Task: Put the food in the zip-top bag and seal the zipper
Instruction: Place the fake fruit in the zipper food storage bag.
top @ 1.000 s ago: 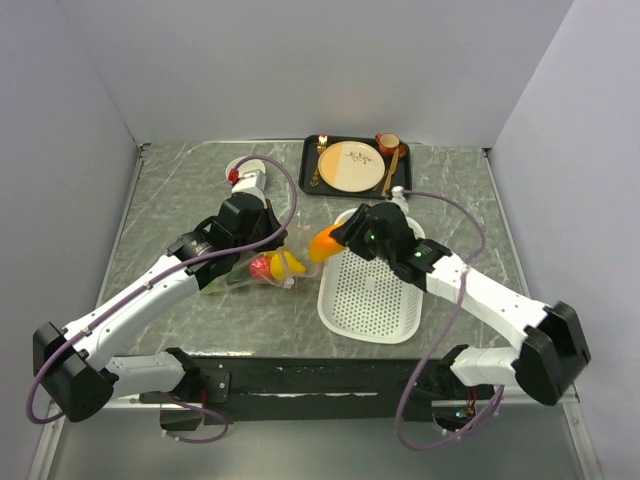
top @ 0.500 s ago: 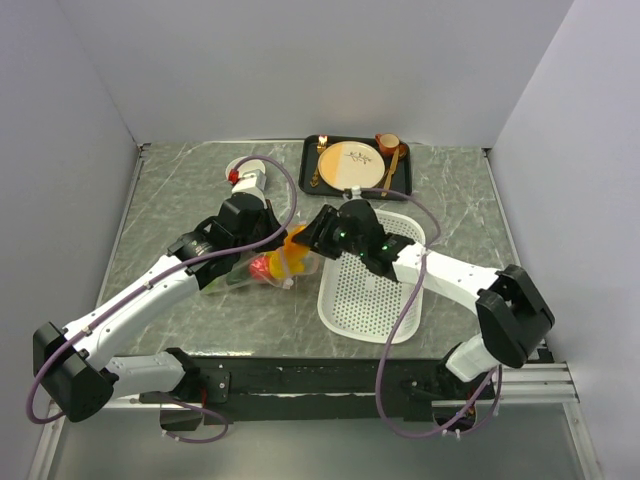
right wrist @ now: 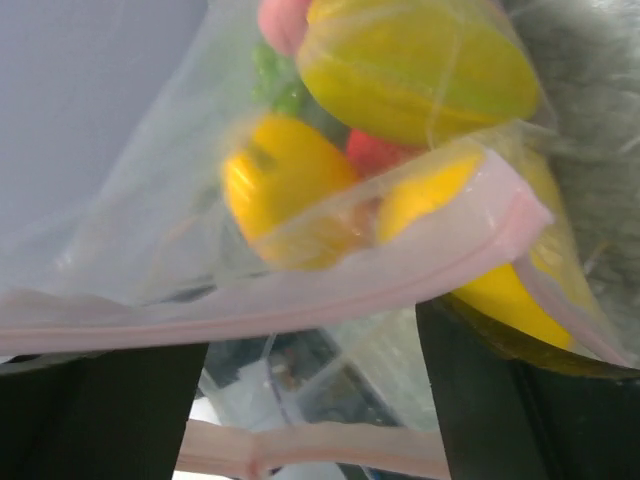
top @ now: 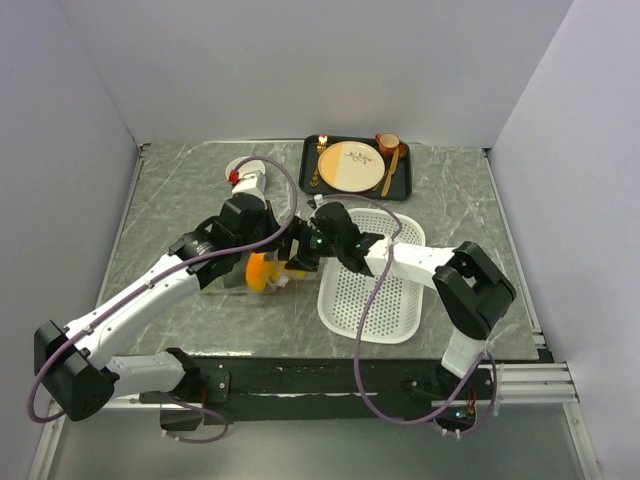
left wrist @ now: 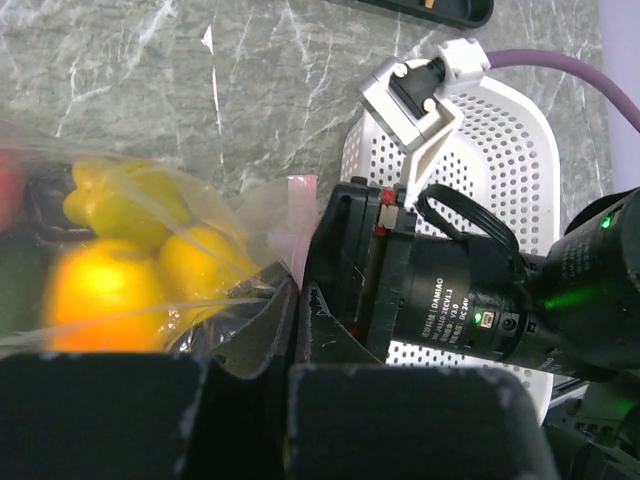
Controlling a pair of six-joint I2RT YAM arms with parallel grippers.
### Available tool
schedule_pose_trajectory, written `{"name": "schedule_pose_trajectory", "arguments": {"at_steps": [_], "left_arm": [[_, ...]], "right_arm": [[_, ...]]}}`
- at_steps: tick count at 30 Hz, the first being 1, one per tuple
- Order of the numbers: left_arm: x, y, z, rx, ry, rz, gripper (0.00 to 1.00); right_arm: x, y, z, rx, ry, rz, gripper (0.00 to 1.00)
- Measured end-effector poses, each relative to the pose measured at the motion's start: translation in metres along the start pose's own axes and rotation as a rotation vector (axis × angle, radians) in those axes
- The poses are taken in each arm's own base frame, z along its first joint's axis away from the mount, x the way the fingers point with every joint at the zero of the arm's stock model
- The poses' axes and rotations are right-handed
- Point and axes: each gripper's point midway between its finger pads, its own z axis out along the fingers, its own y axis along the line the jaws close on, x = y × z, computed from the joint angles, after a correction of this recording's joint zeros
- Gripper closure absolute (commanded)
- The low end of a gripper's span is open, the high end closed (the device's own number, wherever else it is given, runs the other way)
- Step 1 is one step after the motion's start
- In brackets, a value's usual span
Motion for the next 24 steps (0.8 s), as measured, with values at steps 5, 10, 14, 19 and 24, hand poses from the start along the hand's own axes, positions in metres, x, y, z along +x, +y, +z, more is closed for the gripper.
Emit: {"name": "schedule_pose_trajectory", "arguments": {"at_steps": [5, 10, 14, 19, 24], "left_arm": [[-0.001, -0.001, -0.002, 0.002, -0.006, -0.001, 0.99], [-0.004, 0.000, -0.003, 0.000, -0.017, -0.007, 0.99], [-0.006, 0.002, -0.003, -0.009, -0.025, -0.007, 0.99], [-0.006, 0.002, -0.003, -0.013, -0.029, -0.007, 0.99], [-0.008, 0.004, -0.003, -0.022, -0.037, -0.008, 0.99]], "right_arm": [[-0.002, -0.006, -0.014, 0.051, -0.020, -0.050, 0.09], [-0.015, 0.006, -0.044, 0.093, -0.106, -0.118, 0.09], [-0.032, 0.029, -0.082, 0.089, -0.232, -0.178, 0.10], [-0.041, 0.025, -0.102, 0.143, -0.293, -0.198, 0.19], [-0.027, -0.014, -0.092, 0.235, -0.228, -0.166, 0.23]]}}
